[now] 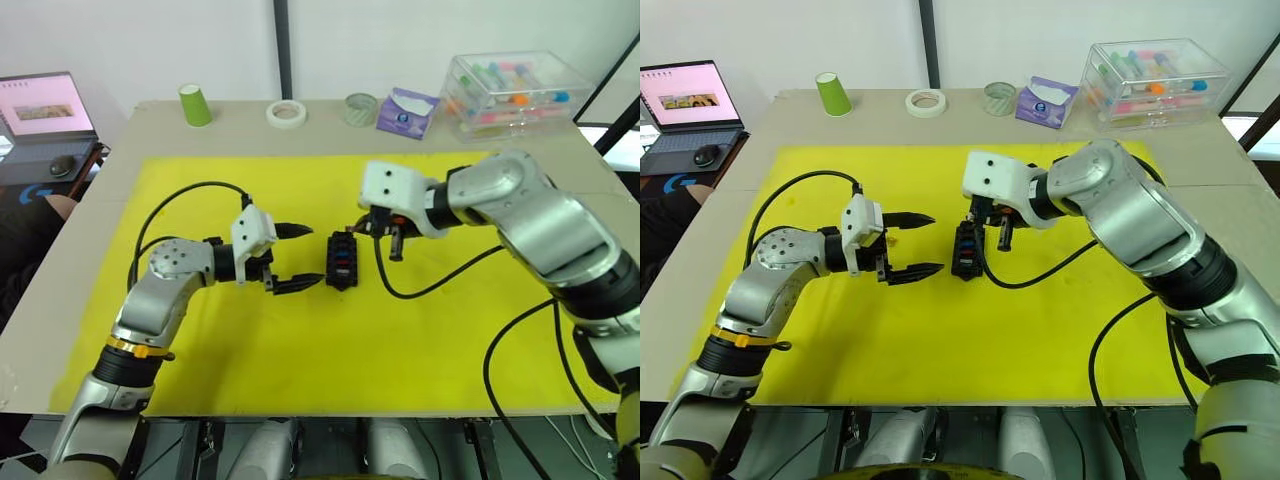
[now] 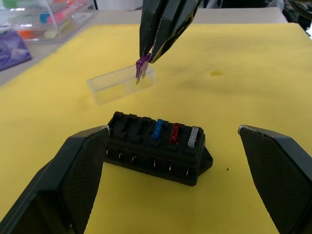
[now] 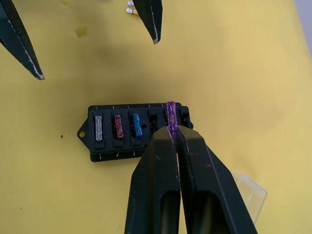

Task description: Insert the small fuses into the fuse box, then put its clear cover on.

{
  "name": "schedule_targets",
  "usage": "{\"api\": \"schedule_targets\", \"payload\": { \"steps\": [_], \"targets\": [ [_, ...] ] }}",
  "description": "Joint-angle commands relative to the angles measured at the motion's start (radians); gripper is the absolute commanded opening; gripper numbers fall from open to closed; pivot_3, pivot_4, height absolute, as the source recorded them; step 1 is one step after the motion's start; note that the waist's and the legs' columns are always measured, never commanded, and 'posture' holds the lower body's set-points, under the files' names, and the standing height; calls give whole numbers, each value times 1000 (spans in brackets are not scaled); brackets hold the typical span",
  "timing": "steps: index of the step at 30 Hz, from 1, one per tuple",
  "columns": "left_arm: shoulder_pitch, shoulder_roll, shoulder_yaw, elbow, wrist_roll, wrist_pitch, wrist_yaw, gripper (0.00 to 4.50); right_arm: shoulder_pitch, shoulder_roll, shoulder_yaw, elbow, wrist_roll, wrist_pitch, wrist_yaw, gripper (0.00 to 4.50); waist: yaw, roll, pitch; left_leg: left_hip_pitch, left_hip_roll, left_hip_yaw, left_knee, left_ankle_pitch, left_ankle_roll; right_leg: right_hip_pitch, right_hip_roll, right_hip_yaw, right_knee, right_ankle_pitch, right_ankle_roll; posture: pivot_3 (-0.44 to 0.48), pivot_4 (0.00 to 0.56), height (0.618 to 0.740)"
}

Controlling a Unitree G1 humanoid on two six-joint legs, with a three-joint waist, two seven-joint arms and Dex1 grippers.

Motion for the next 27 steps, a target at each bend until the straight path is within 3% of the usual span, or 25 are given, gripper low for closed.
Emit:
{"api": "schedule_targets", "payload": {
  "steps": [1,27],
  "targets": [
    [-9,-17,-3,-37,10,25,48,4451,-32,14,36,55,-62,-68,29,0,0,0,0,0,0,0,0,0,0,0,0,0,0,0,0,0,150,740],
    [-37,-72,-23,13,17,59,80,4451,-24,132,51,187,-183,-161,89,0,-3,0,0,0,0,0,0,0,0,0,0,0,0,0,0,0,150,740]
  ]
}}
